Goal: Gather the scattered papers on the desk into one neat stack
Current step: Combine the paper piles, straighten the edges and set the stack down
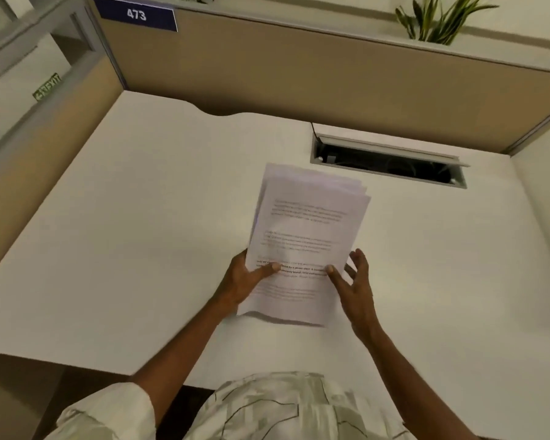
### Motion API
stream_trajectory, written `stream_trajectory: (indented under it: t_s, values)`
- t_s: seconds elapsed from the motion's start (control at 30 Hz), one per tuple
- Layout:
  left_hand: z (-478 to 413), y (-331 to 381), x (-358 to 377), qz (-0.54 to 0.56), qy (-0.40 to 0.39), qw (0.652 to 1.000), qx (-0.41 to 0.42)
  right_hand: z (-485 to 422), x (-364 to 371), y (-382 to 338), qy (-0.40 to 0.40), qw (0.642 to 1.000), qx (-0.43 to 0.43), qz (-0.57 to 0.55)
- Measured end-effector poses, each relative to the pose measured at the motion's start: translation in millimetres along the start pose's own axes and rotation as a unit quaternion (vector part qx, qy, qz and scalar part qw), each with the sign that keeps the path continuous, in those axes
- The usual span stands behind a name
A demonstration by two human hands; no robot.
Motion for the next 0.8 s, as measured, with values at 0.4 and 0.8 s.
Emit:
stream_trajectory:
  t_s: [0.4, 0.8]
  values:
    - [10, 67, 4, -0.055, 0.032, 0.990, 0.125, 30, -21, -40, -0.025, 0.990, -0.140, -0.019]
    - [15, 74, 22, 0.005, 0.038, 0.992, 0.120, 43, -26, -45, 0.022, 0.985, -0.169, -0.025]
Point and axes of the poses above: each hand's wrist, its own z-axis away from the middle knuckle, its own x-axis out of the palm, y = z × x, the point moved 5 cm from there along -z, towards the middle knuckle, and after that the axes turned 13 degrees about -z, right-handed, at the moved point
